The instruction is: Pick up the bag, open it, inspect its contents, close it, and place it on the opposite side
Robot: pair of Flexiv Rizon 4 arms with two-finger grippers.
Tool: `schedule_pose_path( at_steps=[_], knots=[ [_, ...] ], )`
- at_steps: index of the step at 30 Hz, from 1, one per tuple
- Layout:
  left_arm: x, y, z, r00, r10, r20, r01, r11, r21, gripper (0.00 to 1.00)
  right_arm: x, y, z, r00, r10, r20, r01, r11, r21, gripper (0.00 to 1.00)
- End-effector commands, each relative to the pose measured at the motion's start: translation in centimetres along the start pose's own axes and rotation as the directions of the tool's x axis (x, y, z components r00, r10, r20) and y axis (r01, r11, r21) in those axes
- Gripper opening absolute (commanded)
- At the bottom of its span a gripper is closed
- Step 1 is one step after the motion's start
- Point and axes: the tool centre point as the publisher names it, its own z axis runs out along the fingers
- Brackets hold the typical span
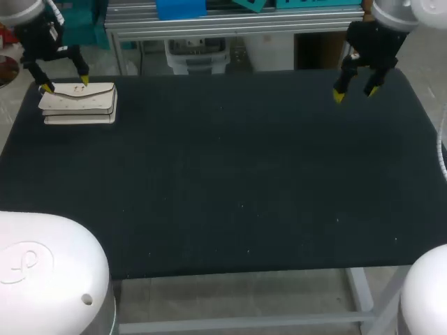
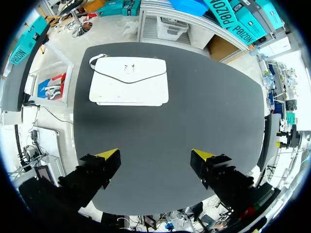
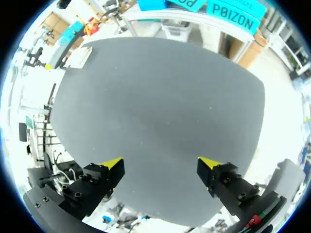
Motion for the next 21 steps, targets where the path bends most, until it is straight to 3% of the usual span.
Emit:
schedule_pose_path(
  at_steps=[1, 10, 13, 21],
  knots=[
    [-1.9, -1.3, 0.7, 0.992, -0.031, -0.119, 0.027, 0.999, -0.031, 1.0, 1.3, -1.3, 1.4, 0.873, -0.483, -0.074, 0.458, 0.862, -0.218, 1.0],
    [-4.2, -2.1, 1.4, 0.976, -0.079, -0.202, 0.066, 0.995, -0.068, 1.0, 4.3, -1.9, 3.2, 0.713, -0.682, -0.164, 0.615, 0.721, -0.319, 1.0],
    [-4.3, -2.2, 1.5, 0.973, -0.053, -0.226, 0.043, 0.998, -0.049, 1.0, 5.0, -2.4, 3.9, 0.611, -0.74, -0.282, 0.66, 0.673, -0.335, 1.0],
    [-4.3, -2.2, 1.6, 0.973, -0.02, -0.229, 0.011, 0.999, -0.04, 1.0, 5.0, -2.4, 3.9, 0.611, -0.74, -0.282, 0.66, 0.673, -0.335, 1.0]
  ],
)
